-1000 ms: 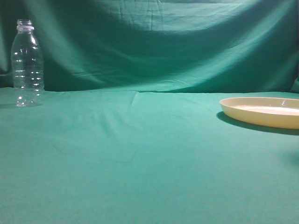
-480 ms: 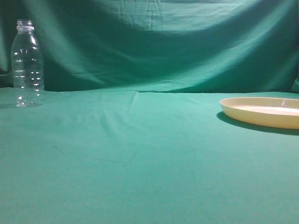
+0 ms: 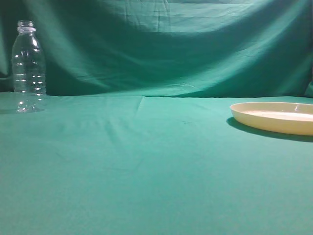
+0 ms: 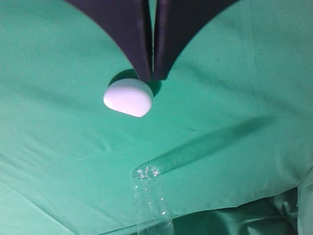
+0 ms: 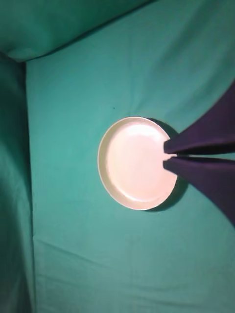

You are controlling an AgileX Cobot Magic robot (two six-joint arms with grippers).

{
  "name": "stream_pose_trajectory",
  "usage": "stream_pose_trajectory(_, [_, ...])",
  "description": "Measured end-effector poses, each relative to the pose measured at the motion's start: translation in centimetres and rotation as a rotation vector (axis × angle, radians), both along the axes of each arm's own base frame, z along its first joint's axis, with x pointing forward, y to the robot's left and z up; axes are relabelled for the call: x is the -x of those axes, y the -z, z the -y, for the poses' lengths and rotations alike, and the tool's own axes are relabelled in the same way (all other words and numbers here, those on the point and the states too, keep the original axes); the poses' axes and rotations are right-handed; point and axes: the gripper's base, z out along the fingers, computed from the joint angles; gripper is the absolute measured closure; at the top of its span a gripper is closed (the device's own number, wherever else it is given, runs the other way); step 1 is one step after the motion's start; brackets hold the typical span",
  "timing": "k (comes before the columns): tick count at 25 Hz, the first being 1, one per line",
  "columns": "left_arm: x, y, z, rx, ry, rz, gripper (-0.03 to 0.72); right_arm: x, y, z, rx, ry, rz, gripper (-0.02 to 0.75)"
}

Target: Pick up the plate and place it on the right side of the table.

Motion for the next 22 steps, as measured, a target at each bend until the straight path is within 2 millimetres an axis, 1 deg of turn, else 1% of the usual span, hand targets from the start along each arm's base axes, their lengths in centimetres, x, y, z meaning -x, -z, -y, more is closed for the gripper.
stream_pose_trajectory(4, [0.0, 0.0, 0.0, 0.000, 0.000, 0.000, 0.688, 4.3, -0.3, 0.9, -0.020, -0.014, 0.135, 0.738])
stream_pose_trajectory(6, [0.0, 0.0, 0.0, 0.000, 0.000, 0.000, 0.688, 5.9, -0.4, 1.3, -0.022, -0.016, 0.191, 0.738])
stream_pose_trajectory(9, [0.0, 0.0, 0.0, 0.000, 0.000, 0.000, 0.688, 7.8, -0.3, 1.9, -0.014, -0.018, 0.260, 0.738])
stream_pose_trajectory(11, [0.0, 0.0, 0.0, 0.000, 0.000, 0.000, 0.688, 8.7, -0.2, 2.1, -0.003, -0.025, 0.297, 0.738])
stream_pose_trajectory(14, [0.0, 0.0, 0.0, 0.000, 0.000, 0.000, 0.688, 9.2, -0.2, 2.2, 0.018, -0.036, 0.323, 0.738])
stream_pose_trajectory(17, [0.0, 0.0, 0.0, 0.000, 0.000, 0.000, 0.688, 9.1, 0.3, 2.1, 0.042, -0.032, 0.346, 0.738])
stream_pose_trajectory(20, [0.0, 0.0, 0.0, 0.000, 0.000, 0.000, 0.688, 8.4, 1.8, 1.6, 0.051, 0.038, 0.398, 0.738])
stream_pose_trajectory(22, [0.0, 0.0, 0.0, 0.000, 0.000, 0.000, 0.688, 7.6, 3.9, 1.3, 0.054, 0.085, 0.419, 0.738])
